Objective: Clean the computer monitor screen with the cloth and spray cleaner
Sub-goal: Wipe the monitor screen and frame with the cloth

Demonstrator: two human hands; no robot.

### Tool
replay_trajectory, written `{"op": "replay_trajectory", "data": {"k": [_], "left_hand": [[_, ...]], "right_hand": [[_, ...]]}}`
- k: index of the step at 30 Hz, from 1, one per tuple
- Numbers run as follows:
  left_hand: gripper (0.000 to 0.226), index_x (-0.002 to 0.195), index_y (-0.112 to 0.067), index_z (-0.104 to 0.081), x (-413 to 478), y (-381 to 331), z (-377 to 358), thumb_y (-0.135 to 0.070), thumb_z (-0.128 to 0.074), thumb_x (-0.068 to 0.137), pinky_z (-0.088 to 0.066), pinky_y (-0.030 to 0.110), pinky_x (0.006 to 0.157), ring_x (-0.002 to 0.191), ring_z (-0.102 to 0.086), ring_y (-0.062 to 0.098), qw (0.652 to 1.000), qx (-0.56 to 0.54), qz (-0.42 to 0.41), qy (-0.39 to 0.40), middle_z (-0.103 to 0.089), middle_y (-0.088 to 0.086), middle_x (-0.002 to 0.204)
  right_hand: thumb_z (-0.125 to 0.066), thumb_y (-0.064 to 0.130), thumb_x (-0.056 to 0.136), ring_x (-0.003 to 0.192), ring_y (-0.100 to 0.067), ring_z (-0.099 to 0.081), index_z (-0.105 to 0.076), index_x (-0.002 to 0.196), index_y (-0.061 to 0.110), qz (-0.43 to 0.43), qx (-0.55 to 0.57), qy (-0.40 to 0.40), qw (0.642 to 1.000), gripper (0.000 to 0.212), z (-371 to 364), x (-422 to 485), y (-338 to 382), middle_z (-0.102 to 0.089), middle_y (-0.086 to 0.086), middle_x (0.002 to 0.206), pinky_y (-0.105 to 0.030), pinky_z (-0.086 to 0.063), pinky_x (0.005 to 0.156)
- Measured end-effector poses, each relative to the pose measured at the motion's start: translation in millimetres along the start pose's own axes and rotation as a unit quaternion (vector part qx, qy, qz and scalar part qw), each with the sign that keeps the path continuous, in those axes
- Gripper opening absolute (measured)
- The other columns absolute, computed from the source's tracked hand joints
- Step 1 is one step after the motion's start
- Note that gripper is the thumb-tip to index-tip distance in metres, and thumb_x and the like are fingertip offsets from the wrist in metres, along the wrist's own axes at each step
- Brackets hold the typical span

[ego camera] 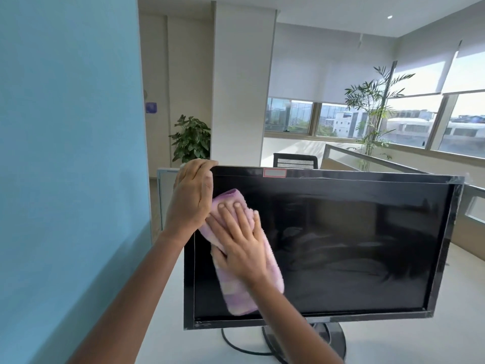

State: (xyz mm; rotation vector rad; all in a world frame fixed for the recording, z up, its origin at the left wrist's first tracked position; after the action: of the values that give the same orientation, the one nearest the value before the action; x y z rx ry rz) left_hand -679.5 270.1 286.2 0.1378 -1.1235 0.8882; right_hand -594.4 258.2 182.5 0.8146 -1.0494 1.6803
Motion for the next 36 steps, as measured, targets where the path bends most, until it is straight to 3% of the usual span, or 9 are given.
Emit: {"op": "replay_trajectory", "data": {"k": [5,9,14,19,22,26,29,33,36], "left_hand": [[0.053,0.128,-0.002,-0.048,-2,2,-4,-0.027,-0.015,0.095,-0.028,0.046,0.113,0.132,-0.037,0.028,1.0,-0.012,0.014,-0.003,-0.049,0.016,0.133],[0.047,0.132,-0.002,-0.045,-8,2,-5,-0.02,-0.021,0.095,-0.021,0.041,0.118,0.138,-0.029,0.028,1.0,-0.01,0.01,-0.02,-0.045,0.017,0.14],[0.048,0.13,0.0,-0.046,-7,2,-5,-0.02,-0.02,0.095,-0.025,0.046,0.116,0.136,-0.033,0.029,0.999,-0.034,0.02,-0.031,-0.045,0.018,0.138],[0.05,0.136,-0.002,-0.039,-14,4,-3,-0.022,-0.019,0.095,-0.016,0.028,0.119,0.14,-0.025,0.023,0.996,-0.068,0.02,-0.045,-0.038,0.014,0.145],[0.051,0.143,-0.001,-0.021,-32,9,-6,-0.018,-0.021,0.094,-0.002,0.006,0.113,0.141,-0.007,0.006,0.994,-0.088,0.023,-0.061,-0.015,0.002,0.151],[0.055,0.143,0.004,-0.008,-72,25,-21,-0.009,-0.023,0.091,0.003,0.003,0.111,0.138,0.001,0.0,0.991,-0.117,0.047,-0.049,-0.001,0.002,0.149],[0.055,0.142,-0.005,-0.004,-106,42,-38,-0.016,-0.021,0.091,0.002,-0.001,0.108,0.141,-0.001,0.005,0.985,-0.145,0.094,-0.018,-0.003,-0.002,0.149],[0.052,0.138,-0.024,-0.002,-146,57,-57,-0.027,-0.019,0.089,-0.003,-0.01,0.099,0.139,-0.006,0.007,0.974,-0.152,0.169,0.0,-0.004,-0.01,0.147],[0.052,0.138,-0.026,0.002,-162,53,-64,-0.034,-0.019,0.091,-0.002,-0.004,0.106,0.142,-0.003,0.007,0.978,-0.127,0.164,-0.002,0.0,-0.01,0.15]], "right_hand": [[-0.049,0.044,0.076,0.135,-0.03,-0.03,-0.039,0.135,0.031,-0.007,-0.088,0.013,0.996,0.062,12,-45,-95,-0.04,0.0,0.145,-0.06,-0.021,0.108],[-0.042,0.045,0.081,0.134,-0.037,-0.032,-0.042,0.135,0.018,-0.211,-0.086,0.021,0.974,0.06,33,-90,-209,-0.045,-0.016,0.14,-0.059,-0.018,0.108],[-0.023,0.054,0.081,0.145,-0.031,-0.006,-0.016,0.147,0.018,-0.521,0.078,-0.011,0.85,0.076,38,-164,-280,-0.015,-0.011,0.156,-0.056,-0.006,0.115],[-0.022,0.046,0.088,0.144,-0.035,0.001,-0.01,0.147,0.008,-0.617,0.136,-0.097,0.769,0.071,31,-165,-241,-0.007,-0.014,0.157,-0.043,0.001,0.117],[-0.024,0.04,0.089,0.142,-0.043,-0.002,-0.015,0.145,0.001,-0.559,0.13,-0.07,0.816,0.069,20,-137,-187,-0.01,-0.024,0.154,-0.048,-0.003,0.115],[-0.027,0.037,0.093,0.138,-0.046,-0.011,-0.031,0.14,0.004,-0.394,0.111,0.029,0.912,0.058,-4,-99,-80,-0.024,-0.03,0.148,-0.056,-0.015,0.11],[-0.037,0.039,0.088,0.135,-0.043,-0.023,-0.036,0.138,0.02,-0.204,0.077,0.104,0.97,0.053,-25,-82,4,-0.033,-0.014,0.148,-0.06,-0.022,0.107],[-0.05,0.043,0.082,0.139,-0.029,-0.025,-0.03,0.142,0.03,-0.019,0.041,0.121,0.992,0.064,-33,-92,47,-0.026,0.005,0.151,-0.057,-0.035,0.105],[-0.046,0.044,0.084,0.136,-0.025,-0.029,-0.03,0.141,0.033,0.069,-0.017,0.119,0.99,0.06,-31,-103,28,-0.034,0.008,0.148,-0.058,-0.035,0.102]]}}
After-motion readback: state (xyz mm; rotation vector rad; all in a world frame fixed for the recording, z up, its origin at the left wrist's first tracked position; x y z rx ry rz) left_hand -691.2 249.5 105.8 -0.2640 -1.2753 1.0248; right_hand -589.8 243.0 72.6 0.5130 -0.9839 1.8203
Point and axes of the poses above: each hand's wrist, its own x-axis towards the middle knuckle, its own z-axis out of the back of the hand, y = z × x, the point moved 10 cm from there along x, towards the middle knuckle
